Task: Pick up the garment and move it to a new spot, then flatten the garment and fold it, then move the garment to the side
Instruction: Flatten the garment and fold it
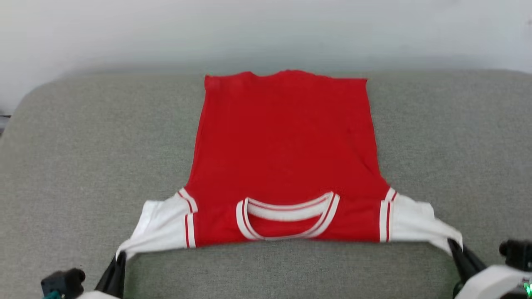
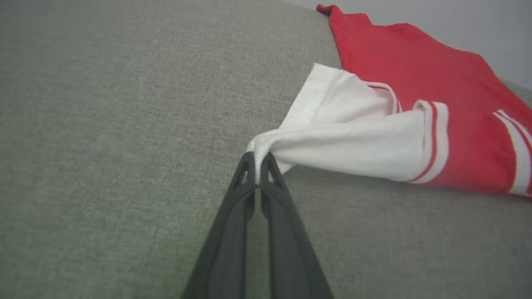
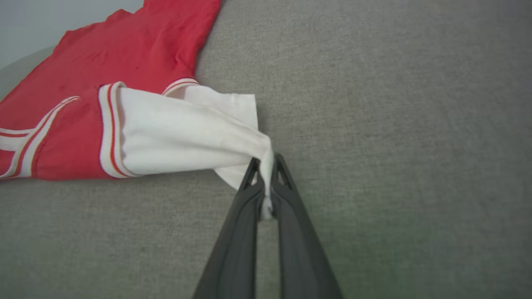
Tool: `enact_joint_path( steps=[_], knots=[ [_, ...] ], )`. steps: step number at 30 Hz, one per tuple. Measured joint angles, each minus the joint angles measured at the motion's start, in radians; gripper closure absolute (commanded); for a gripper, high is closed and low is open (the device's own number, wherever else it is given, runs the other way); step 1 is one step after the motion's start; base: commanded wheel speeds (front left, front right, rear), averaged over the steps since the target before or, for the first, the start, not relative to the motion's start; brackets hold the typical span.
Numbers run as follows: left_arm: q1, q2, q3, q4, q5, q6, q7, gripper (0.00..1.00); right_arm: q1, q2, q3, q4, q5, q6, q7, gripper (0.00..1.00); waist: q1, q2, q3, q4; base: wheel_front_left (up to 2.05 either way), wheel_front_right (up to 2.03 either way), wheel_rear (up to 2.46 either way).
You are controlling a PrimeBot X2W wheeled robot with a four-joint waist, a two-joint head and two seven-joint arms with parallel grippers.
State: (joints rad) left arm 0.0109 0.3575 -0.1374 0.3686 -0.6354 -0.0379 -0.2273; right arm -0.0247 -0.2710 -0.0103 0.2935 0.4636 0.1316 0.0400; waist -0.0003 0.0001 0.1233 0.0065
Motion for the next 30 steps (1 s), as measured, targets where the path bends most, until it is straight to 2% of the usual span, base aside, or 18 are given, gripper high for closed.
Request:
enact_joint_path(
  steps=[7,11,12,13,15,22,26,30],
  knots=[
    [0.120,-0.010,-0.017,-0.064,-0.013,0.033,0.050,1.00,0.186,0.101,-0.076,-0.091,-0.069,0.000,0.024,1.00,0.0000,0.0000,-0.051,0.021,0.00,0.00,0.00],
    [0.142,-0.015,-0.032,-0.089,-0.012,0.042,0.067,1.00,0.239,0.142,-0.094,-0.114,-0.102,0.000,0.028,1.00,0.0001,0.0000,-0.062,0.032,0.00,0.00,0.00],
    [0.145,-0.015,-0.032,-0.091,-0.012,0.044,0.067,1.00,0.243,0.149,-0.098,-0.116,-0.106,0.000,0.027,0.97,0.0001,0.0000,-0.062,0.034,0.00,0.00,0.00],
    [0.147,-0.015,-0.032,-0.094,-0.012,0.047,0.064,1.00,0.246,0.156,-0.103,-0.114,-0.103,0.000,0.030,0.69,0.0001,0.0000,-0.062,0.035,0.00,0.00,0.00],
    [0.146,-0.018,-0.034,-0.104,-0.007,0.049,0.050,1.00,0.247,0.164,-0.101,-0.115,-0.101,0.000,0.026,0.00,0.0001,0.0000,-0.060,0.039,0.00,0.00,0.00],
    [0.098,-0.038,-0.057,-0.143,0.033,0.052,0.011,1.00,0.160,0.156,-0.150,-0.138,-0.069,-0.001,-0.003,0.00,0.0003,0.0000,-0.035,0.059,0.00,0.00,0.00],
    [0.061,-0.057,-0.078,-0.201,0.068,0.066,-0.002,1.00,0.048,0.113,-0.184,-0.102,-0.056,-0.001,0.056,0.00,0.0003,0.0000,-0.008,0.078,0.00,0.00,0.00],
    [0.021,-0.075,-0.092,-0.266,0.097,0.083,-0.011,1.00,-0.130,0.055,-0.194,-0.017,-0.006,-0.001,0.144,0.00,0.0004,0.0000,0.039,0.101,0.00,0.00,0.00]
  ],
)
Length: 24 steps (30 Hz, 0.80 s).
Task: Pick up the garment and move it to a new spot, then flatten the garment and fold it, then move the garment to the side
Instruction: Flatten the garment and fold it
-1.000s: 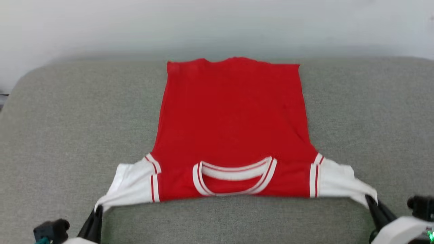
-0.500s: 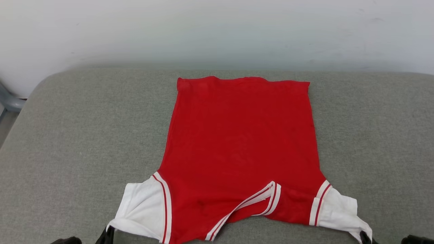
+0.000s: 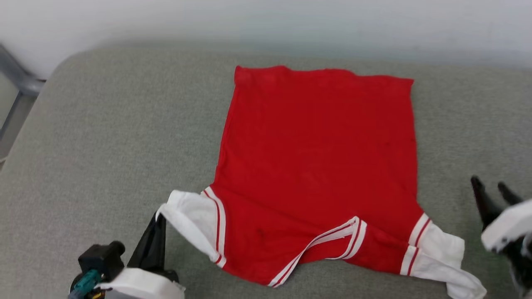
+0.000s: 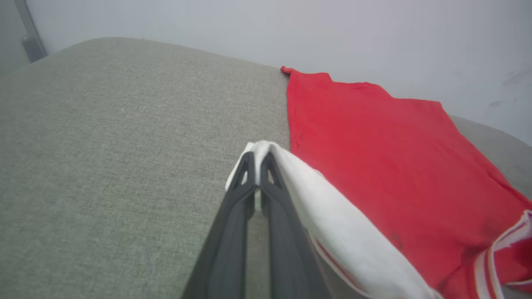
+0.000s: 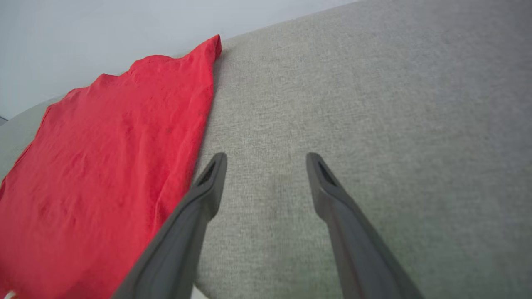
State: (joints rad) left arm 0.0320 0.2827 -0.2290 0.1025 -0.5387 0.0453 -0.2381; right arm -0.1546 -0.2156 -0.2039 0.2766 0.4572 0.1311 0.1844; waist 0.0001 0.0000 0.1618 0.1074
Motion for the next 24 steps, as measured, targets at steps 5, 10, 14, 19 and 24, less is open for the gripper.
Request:
enact_joint_path(
  steps=[5,10,14,19,24],
  knots=[
    [-0.061,-0.022,-0.015,-0.079,0.031,0.001,-0.011,1.00,-0.255,-0.076,0.048,0.126,0.036,0.000,0.166,0.00,0.0001,0.0000,0.080,0.035,0.00,0.00,0.00],
    [-0.127,-0.050,-0.041,-0.137,0.060,0.003,-0.014,1.00,-0.485,-0.130,0.088,0.220,0.023,0.000,0.296,0.00,0.0001,0.0000,0.167,0.081,0.00,0.00,0.00],
    [-0.173,-0.078,-0.067,-0.160,0.077,-0.011,-0.019,1.00,-0.656,-0.148,0.098,0.296,-0.023,0.000,0.384,0.00,0.0002,0.0000,0.236,0.122,0.00,0.00,0.00],
    [-0.222,-0.115,-0.083,-0.163,0.087,-0.038,-0.021,1.00,-0.820,-0.159,0.089,0.373,-0.093,0.000,0.460,0.00,0.0002,-0.0001,0.322,0.171,0.00,0.00,0.00],
    [-0.245,-0.132,-0.086,-0.154,0.100,-0.065,-0.022,1.00,-0.916,-0.165,0.086,0.437,-0.154,0.000,0.483,0.00,0.0002,0.0000,0.396,0.210,0.00,0.00,0.00]
  ],
)
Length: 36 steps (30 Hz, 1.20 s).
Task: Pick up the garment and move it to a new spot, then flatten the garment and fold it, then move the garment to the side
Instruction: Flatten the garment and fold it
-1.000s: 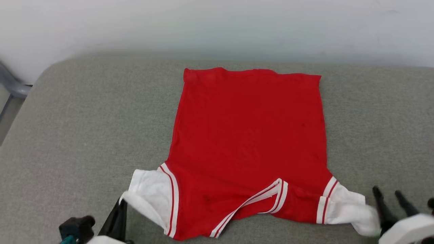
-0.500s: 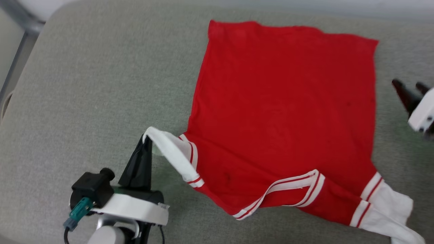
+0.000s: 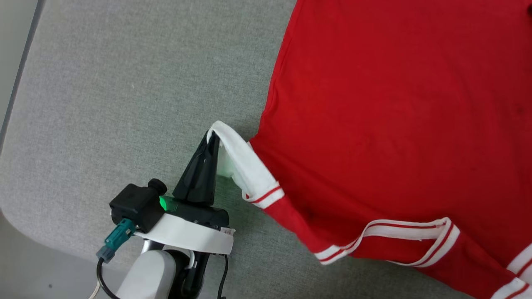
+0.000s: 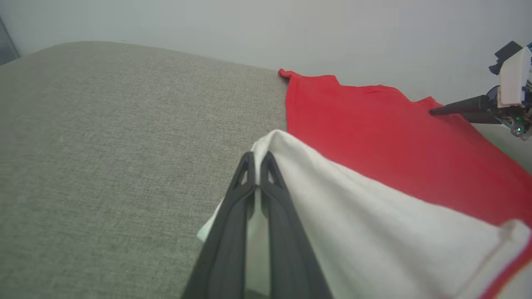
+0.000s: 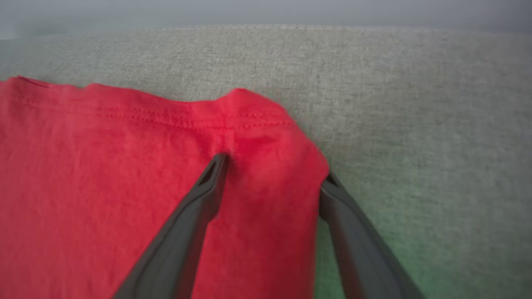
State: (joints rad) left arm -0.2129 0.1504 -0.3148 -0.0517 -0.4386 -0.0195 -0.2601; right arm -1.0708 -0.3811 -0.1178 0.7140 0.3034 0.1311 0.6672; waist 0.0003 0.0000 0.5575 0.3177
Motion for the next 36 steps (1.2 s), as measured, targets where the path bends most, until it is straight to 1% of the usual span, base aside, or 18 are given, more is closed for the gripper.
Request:
enact_joint_path(
  steps=[2,6,7,8,9,12,16,21,24,28,33,36],
  knots=[
    [-0.007,-0.002,0.007,0.002,0.009,-0.007,0.000,1.00,-0.022,-0.003,0.011,0.027,-0.018,0.000,0.026,0.00,-0.0001,0.0000,0.023,0.011,0.00,0.00,0.00],
    [-0.011,-0.014,0.023,0.004,0.018,-0.021,0.000,1.00,-0.063,-0.010,0.009,0.085,-0.039,0.001,0.137,0.00,-0.0004,0.0000,0.049,0.023,0.00,0.00,0.00],
    [-0.011,-0.016,0.026,0.005,0.022,-0.025,0.000,1.00,-0.070,-0.010,0.001,0.095,-0.040,0.001,0.161,0.19,-0.0005,0.0000,0.050,0.024,0.00,0.00,0.00],
    [-0.011,-0.019,0.029,0.006,0.022,-0.025,0.000,1.00,-0.075,-0.011,-0.006,0.105,-0.042,0.001,0.180,0.56,-0.0005,0.0000,0.050,0.024,0.00,0.00,0.00],
    [-0.011,-0.022,0.032,0.006,0.023,-0.028,0.000,1.00,-0.078,-0.011,-0.006,0.106,-0.044,0.001,0.196,1.00,-0.0005,0.0000,0.050,0.025,0.00,0.00,0.00],
    [-0.011,-0.031,0.040,0.012,0.030,-0.038,0.000,1.00,-0.078,-0.014,-0.026,0.113,-0.044,0.001,0.220,1.00,-0.0005,0.0000,0.046,0.026,0.00,0.00,0.00],
    [0.001,-0.036,0.061,0.030,0.033,-0.044,0.000,1.00,-0.066,-0.011,-0.016,0.099,-0.055,0.000,0.220,1.00,-0.0003,0.0000,0.025,0.019,0.00,0.00,0.00],
    [0.040,-0.034,0.085,0.074,0.034,-0.042,-0.001,1.00,0.021,-0.028,0.060,0.029,-0.041,0.001,0.187,1.00,-0.0002,0.0000,-0.033,-0.005,0.00,0.00,0.00],
    [0.062,-0.017,0.101,0.109,0.028,-0.040,0.002,1.00,0.105,-0.050,0.104,-0.038,-0.002,0.001,0.164,1.00,-0.0003,0.0000,-0.078,-0.027,0.00,0.00,0.00],
    [0.098,0.007,0.126,0.142,0.019,-0.024,0.012,1.00,0.257,-0.090,0.131,-0.132,0.061,0.000,0.135,1.00,-0.0003,0.0000,-0.145,-0.062,0.00,0.00,0.00],
    [0.155,0.032,0.164,0.173,-0.007,-0.003,0.030,1.00,0.463,-0.100,0.136,-0.264,0.114,0.000,0.098,1.00,-0.0003,0.0001,-0.229,-0.115,0.00,0.00,0.00],
    [0.201,0.047,0.177,0.186,-0.017,0.007,0.046,1.00,0.611,-0.089,0.115,-0.335,0.133,0.000,0.085,1.00,-0.0004,0.0000,-0.285,-0.149,0.00,0.00,0.00]
  ],
)
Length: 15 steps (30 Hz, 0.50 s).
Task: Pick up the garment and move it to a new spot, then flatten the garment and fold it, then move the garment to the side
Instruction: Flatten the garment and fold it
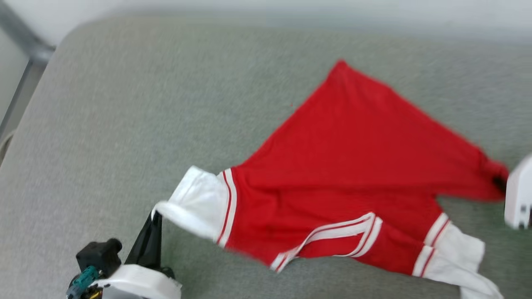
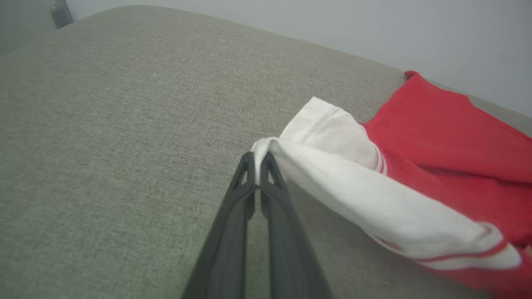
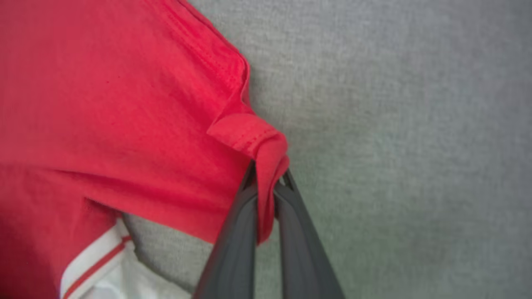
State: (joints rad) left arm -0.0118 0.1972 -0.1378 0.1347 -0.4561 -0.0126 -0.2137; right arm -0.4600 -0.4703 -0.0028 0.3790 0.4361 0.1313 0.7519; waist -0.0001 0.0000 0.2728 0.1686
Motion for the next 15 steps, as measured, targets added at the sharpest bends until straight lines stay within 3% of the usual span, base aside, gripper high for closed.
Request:
enact_joint_path(
  steps=[9,15],
  knots=[
    [0.098,0.033,0.030,0.021,-0.036,0.014,0.041,1.00,0.394,0.078,-0.124,-0.223,0.011,0.000,0.005,1.00,0.0000,0.0001,-0.139,-0.099,0.00,0.00,0.00],
    [0.135,0.045,0.043,0.041,-0.052,0.017,0.051,1.00,0.607,0.209,-0.222,-0.316,-0.015,0.000,0.004,1.00,-0.0001,0.0000,-0.194,-0.151,0.00,0.00,0.00]
  ],
)
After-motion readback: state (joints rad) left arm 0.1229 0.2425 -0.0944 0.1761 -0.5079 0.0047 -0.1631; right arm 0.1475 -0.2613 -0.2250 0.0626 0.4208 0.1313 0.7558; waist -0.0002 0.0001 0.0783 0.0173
